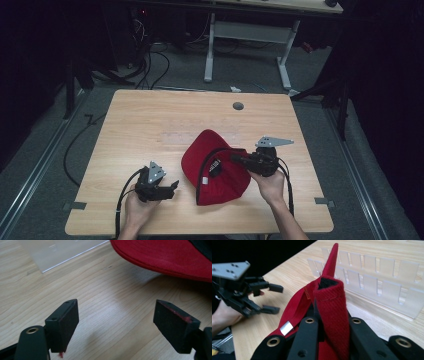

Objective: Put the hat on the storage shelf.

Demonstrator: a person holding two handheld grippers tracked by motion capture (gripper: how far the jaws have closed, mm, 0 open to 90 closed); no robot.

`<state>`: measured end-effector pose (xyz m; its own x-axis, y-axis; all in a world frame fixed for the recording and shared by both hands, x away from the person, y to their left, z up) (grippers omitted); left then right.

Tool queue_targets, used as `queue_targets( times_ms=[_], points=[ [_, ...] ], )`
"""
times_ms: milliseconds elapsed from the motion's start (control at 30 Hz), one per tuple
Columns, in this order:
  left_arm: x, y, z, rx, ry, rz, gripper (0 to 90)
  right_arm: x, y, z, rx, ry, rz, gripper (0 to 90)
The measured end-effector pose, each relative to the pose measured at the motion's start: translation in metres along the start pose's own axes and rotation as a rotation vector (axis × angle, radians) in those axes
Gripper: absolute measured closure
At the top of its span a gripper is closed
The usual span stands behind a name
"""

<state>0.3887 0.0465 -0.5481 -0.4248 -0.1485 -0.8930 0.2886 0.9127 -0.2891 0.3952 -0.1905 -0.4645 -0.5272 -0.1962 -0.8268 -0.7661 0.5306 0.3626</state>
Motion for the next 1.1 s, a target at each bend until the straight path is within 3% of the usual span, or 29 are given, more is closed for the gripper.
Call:
queue_targets(
  times_ms=[333, 633, 1100],
  points=[
    [0.004, -0.027, 0.01, 0.039, 0.006, 0.041, 17.9, -0.017, 0.011, 0.0, -0.019, -0.019, -0.012, 84.8],
    [-0.007, -0.039, 0.007, 0.055, -0.059, 0.032, 15.2, -0.026, 0.015, 0.005, -0.026, -0.028, -0.007, 84.8],
    [-0.018, -0.041, -0.009, 0.073, -0.127, 0.051, 14.7, -0.013, 0.007, 0.008, 0.031, 0.086, 0.018, 84.5]
  ],
)
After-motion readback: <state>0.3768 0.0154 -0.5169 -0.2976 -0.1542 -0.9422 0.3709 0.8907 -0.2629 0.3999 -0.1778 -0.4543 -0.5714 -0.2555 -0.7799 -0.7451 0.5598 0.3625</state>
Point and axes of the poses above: each handheld gripper's, and its own axes: z roughly forward along the jaws, x roughly out of its underside, y roughly to its left, the point moved 6 cm from there along z, roughly forward along the jaws, and after that the axes turned 10 degrees about -x, right-handed, at the moved point
